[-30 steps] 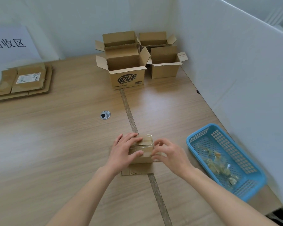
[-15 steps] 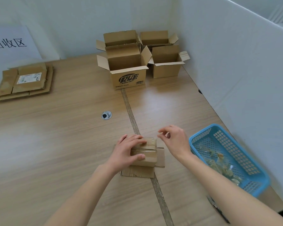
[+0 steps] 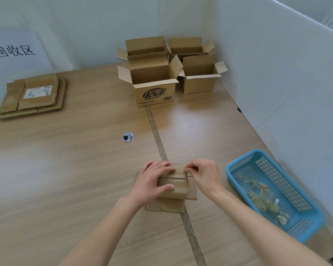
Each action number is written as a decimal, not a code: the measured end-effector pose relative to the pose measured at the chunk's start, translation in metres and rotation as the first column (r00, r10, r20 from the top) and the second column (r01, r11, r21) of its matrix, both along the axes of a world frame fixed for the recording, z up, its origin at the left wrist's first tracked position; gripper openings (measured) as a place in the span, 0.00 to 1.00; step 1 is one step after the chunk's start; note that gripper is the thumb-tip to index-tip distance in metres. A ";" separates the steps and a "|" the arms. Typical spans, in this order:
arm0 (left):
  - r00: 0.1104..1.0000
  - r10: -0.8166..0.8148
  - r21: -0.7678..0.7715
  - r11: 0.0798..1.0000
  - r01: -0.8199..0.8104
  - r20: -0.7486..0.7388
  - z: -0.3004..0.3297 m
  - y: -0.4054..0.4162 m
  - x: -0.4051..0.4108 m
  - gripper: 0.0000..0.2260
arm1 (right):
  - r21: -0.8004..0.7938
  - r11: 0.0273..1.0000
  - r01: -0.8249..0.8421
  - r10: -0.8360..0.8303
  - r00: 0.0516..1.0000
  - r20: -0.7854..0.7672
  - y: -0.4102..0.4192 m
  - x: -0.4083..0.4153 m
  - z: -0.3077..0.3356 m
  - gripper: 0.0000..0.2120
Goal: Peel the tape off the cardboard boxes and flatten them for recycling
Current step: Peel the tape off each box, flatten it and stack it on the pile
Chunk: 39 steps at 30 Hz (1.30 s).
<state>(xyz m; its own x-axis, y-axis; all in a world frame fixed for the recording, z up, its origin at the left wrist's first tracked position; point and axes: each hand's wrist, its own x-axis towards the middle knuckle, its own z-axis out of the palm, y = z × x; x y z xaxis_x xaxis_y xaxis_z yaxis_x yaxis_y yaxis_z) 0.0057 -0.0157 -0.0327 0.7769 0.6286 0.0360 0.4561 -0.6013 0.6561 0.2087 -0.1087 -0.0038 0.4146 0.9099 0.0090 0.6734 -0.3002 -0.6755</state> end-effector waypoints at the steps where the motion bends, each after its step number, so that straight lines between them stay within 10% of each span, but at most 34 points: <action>1: 1.000 -0.003 -0.003 1.000 0.003 0.005 0.000 0.001 0.000 0.23 | 0.005 0.999 0.041 -0.041 0.999 -0.014 0.002 0.004 -0.001 0.04; 4: 1.000 -0.026 -0.026 0.999 0.027 0.014 0.002 0.002 0.002 0.24 | 0.021 0.970 0.242 -0.236 0.960 -0.149 0.010 0.008 -0.003 0.05; 10: 0.999 -0.042 -0.025 0.999 0.042 -0.012 0.004 0.003 0.001 0.28 | 0.002 0.989 -0.150 0.150 0.986 -0.074 0.009 -0.006 -0.008 0.10; 13: 0.999 -0.031 -0.032 0.999 0.031 -0.013 0.003 0.001 0.001 0.33 | -0.090 0.991 -0.098 0.080 0.980 -0.185 0.009 0.004 -0.009 0.10; 20: 0.994 -0.102 -0.044 0.994 0.101 -0.030 0.009 0.018 0.006 0.34 | -0.237 0.901 0.363 -0.416 0.570 -0.708 0.013 0.005 -0.020 0.02; 27: 0.987 0.075 0.242 0.969 -0.039 -0.141 0.020 0.025 -0.003 0.25 | -0.305 0.922 0.236 -0.386 0.546 -0.744 -0.002 0.016 -0.022 0.03; 32: 0.963 0.187 0.204 0.968 -0.146 -0.197 0.020 0.001 0.006 0.30 | -0.162 0.984 0.071 -0.137 0.888 -0.439 -0.009 0.001 -0.010 0.05; 35: 0.950 0.241 0.122 0.968 -0.220 -0.198 0.013 -0.025 0.005 0.46 | -0.160 0.978 -0.136 0.029 0.841 -0.541 -0.013 -0.022 -0.014 0.08; 39: 0.995 0.068 0.022 0.998 -0.067 -0.078 -0.003 -0.026 -0.020 0.42 | -0.240 0.970 -0.051 -0.109 0.787 -0.607 -0.018 -0.021 -0.037 0.10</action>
<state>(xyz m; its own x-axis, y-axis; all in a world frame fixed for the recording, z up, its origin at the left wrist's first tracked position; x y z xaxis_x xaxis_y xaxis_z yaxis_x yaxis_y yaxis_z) -0.0141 -0.0417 -0.0362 0.7335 0.6796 -0.0108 0.5456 -0.5793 0.6056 0.1876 -0.1262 -0.0405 0.2855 0.8391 -0.4630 0.1298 -0.5125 -0.8488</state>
